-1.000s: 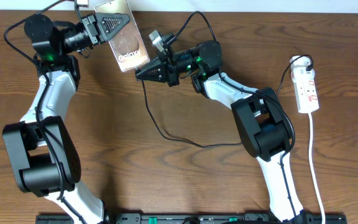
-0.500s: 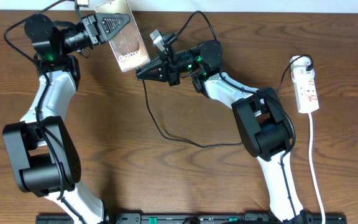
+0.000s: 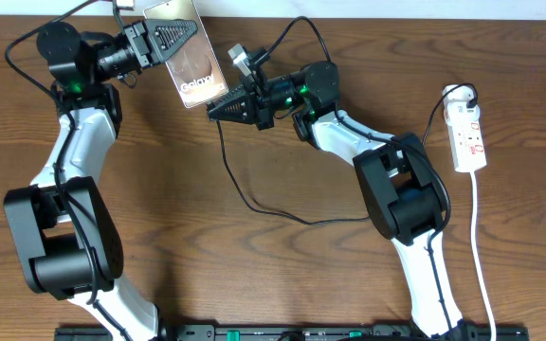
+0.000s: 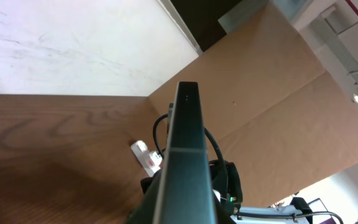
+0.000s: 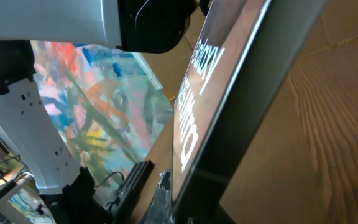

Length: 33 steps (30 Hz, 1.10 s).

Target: Plug charger to phone and switch on socket

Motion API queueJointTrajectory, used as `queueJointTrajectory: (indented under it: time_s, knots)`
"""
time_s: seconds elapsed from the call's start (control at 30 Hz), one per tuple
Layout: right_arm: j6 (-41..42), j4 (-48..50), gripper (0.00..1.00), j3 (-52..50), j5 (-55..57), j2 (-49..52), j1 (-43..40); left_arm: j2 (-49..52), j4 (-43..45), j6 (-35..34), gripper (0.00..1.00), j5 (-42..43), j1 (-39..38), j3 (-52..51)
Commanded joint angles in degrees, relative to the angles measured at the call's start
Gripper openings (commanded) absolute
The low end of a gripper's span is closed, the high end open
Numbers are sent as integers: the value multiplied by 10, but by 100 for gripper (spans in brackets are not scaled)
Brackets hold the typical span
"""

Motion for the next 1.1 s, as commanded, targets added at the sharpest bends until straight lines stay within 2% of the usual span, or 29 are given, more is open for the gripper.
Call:
queueJointTrajectory:
  time_s: [0.0,0.5,1.07]
  knots:
    - [24,2,1,3,71,-7,-5,-9,4,9,7,29,-3,12]
    - [43,17,1,3,81,-7,-6,-9,4,30,7,74,-3,12]
    - [49,41,1,3,130,-7,-4,-9,4,29,8,64,-3,12]
